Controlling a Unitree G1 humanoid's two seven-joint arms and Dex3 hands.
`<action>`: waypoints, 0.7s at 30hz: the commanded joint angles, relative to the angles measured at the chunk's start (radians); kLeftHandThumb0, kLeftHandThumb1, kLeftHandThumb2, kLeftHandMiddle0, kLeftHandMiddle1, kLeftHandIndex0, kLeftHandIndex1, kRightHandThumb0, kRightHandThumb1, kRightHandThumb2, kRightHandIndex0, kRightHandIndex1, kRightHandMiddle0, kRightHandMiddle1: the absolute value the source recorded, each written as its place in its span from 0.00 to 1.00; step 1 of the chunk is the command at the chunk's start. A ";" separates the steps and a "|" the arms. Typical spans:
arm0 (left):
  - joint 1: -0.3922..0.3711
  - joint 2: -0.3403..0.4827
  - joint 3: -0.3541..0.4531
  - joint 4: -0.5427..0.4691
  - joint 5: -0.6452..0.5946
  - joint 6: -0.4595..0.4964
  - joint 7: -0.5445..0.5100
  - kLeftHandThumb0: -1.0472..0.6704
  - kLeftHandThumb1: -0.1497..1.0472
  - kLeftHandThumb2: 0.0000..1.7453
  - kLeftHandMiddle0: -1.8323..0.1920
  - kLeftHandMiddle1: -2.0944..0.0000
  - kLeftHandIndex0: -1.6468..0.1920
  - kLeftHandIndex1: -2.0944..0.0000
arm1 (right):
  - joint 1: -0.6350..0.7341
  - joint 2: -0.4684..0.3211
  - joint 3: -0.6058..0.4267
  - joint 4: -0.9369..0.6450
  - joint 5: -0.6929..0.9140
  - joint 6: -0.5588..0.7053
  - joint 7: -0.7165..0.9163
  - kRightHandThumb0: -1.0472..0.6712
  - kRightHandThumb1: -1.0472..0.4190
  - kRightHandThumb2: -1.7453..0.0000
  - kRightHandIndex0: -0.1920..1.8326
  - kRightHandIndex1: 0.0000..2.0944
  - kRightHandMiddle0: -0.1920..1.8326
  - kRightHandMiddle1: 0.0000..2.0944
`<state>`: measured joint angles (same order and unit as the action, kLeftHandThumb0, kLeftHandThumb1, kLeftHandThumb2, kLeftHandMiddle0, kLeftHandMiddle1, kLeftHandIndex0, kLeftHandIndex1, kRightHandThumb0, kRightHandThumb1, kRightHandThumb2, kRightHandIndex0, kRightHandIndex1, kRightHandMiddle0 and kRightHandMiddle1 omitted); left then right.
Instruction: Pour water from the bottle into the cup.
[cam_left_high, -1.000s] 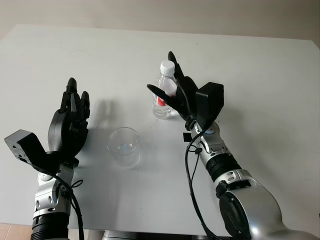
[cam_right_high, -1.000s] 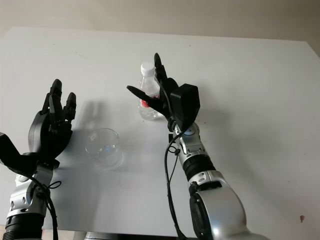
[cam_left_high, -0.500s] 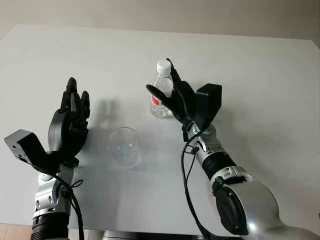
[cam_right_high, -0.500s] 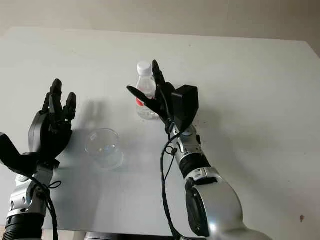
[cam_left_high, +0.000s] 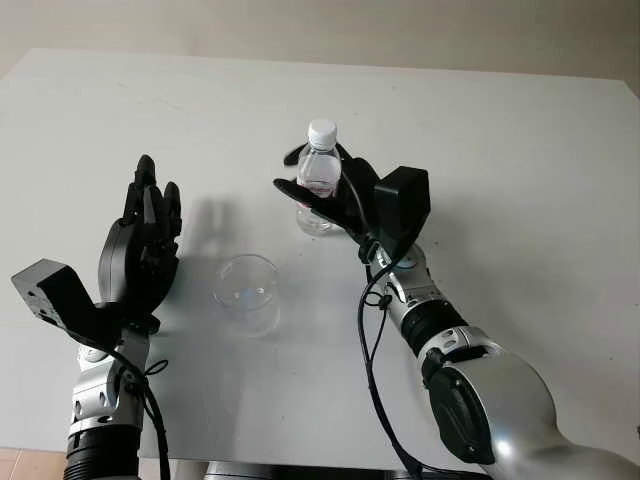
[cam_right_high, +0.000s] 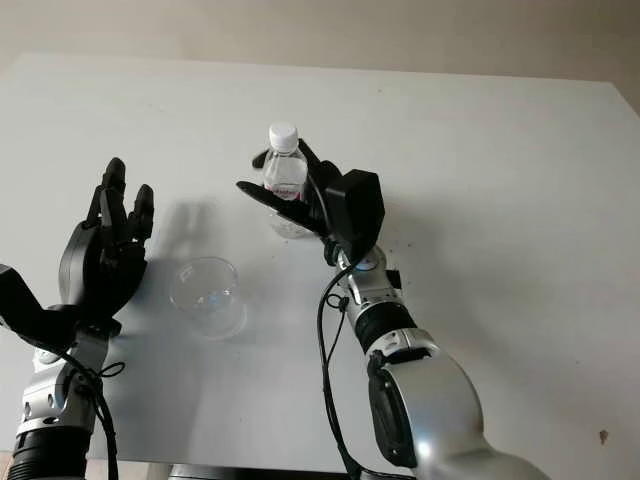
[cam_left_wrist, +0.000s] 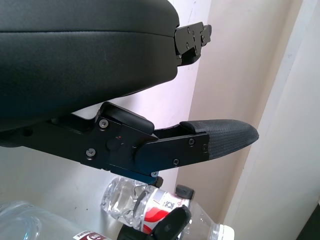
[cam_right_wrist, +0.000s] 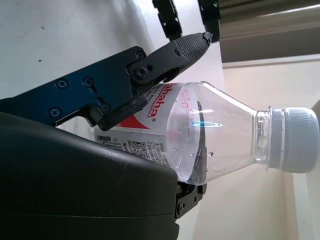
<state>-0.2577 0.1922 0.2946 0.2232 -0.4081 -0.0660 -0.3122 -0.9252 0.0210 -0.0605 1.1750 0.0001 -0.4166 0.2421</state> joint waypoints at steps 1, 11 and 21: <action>0.003 0.000 -0.001 -0.013 0.008 -0.007 0.002 0.13 1.00 0.33 1.00 0.98 1.00 0.99 | -0.024 -0.008 0.009 0.004 -0.011 -0.016 0.015 0.41 0.06 0.97 0.57 1.00 0.51 1.00; 0.003 0.000 0.005 -0.005 0.002 -0.013 -0.007 0.13 1.00 0.33 1.00 0.98 1.00 1.00 | -0.019 -0.017 0.026 0.010 -0.040 -0.066 0.013 0.36 0.05 0.97 0.67 1.00 0.65 1.00; 0.001 0.002 0.003 -0.008 0.010 -0.008 0.003 0.13 1.00 0.33 0.99 0.97 1.00 0.99 | -0.026 -0.048 0.100 -0.034 -0.164 -0.182 -0.163 0.50 0.00 0.86 0.68 1.00 0.68 1.00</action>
<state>-0.2575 0.1923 0.2963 0.2236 -0.4040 -0.0684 -0.3099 -0.9321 -0.0125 0.0317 1.1698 -0.1514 -0.5646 0.1001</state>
